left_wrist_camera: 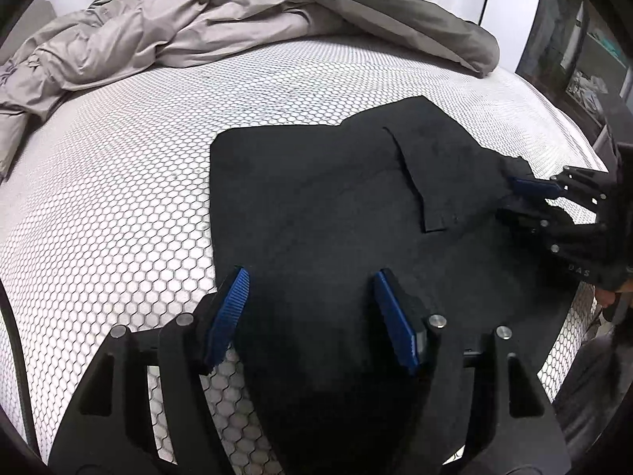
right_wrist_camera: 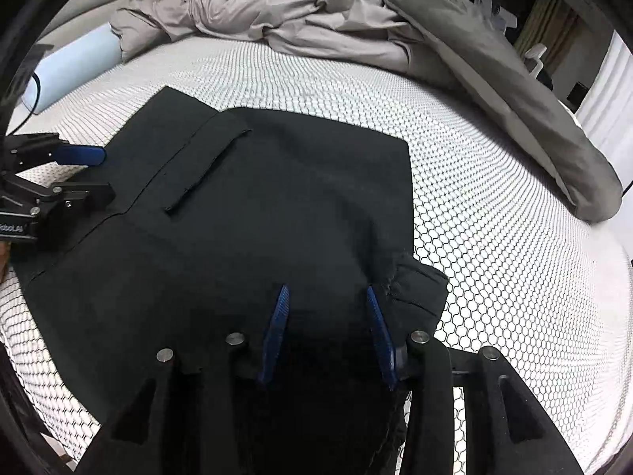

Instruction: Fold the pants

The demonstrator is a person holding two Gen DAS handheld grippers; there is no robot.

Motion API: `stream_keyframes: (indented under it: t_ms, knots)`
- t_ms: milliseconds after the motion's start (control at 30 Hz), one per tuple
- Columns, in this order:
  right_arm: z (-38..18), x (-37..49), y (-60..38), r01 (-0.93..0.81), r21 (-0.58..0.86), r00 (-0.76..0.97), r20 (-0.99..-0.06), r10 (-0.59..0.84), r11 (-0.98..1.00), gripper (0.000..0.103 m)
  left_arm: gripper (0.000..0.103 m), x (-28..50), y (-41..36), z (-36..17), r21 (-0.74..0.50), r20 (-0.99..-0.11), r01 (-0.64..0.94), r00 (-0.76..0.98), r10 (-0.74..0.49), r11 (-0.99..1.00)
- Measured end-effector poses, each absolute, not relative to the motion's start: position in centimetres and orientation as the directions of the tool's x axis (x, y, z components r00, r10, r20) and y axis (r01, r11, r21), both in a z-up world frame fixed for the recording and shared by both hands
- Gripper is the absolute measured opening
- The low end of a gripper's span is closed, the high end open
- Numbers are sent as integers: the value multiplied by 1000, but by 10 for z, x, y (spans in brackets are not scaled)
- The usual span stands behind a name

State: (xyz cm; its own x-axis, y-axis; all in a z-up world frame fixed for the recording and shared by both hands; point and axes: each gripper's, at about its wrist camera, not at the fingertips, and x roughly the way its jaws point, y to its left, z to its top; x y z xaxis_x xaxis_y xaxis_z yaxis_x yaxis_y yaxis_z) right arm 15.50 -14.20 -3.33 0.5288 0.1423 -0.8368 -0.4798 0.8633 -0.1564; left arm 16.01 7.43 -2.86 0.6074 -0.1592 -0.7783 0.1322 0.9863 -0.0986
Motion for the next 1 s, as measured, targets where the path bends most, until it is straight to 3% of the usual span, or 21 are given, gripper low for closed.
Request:
stream_keyframes:
  t_ms: [67,267,433,633,667,867,1000]
  knots:
    - [-28,151,-139,-487,-147,531,-832,158,861,42,60,156,80,-22,-90,-771,113,621,-141,989]
    - [-8,162,-139,-459,26,517,-805,291,888,42,60,165,75,11,-93,-714,121,684,-151,988]
    - [-25,183,-114,-455,78,452,-838,305,887,42,60,204,68,-22,-79,-797,133,587,-143,988]
    - [-41,183,-112,-440,-143,488,-867,103,887,43,62,193,86,-29,-102,-799,135,579,-162,986]
    - [-40,180,-123,-423,-183,510,-857,66,888,39,62,190,89,-29,-115,-798,130,578,-170,985]
    - [-34,170,-126,-431,-165,515,-853,91,887,41,62,182,85,-22,-57,-798,99,593,-105,993]
    - [-15,166,-122,-434,-43,512,-834,206,900,42,61,179,80,3,-38,-743,104,662,-98,994]
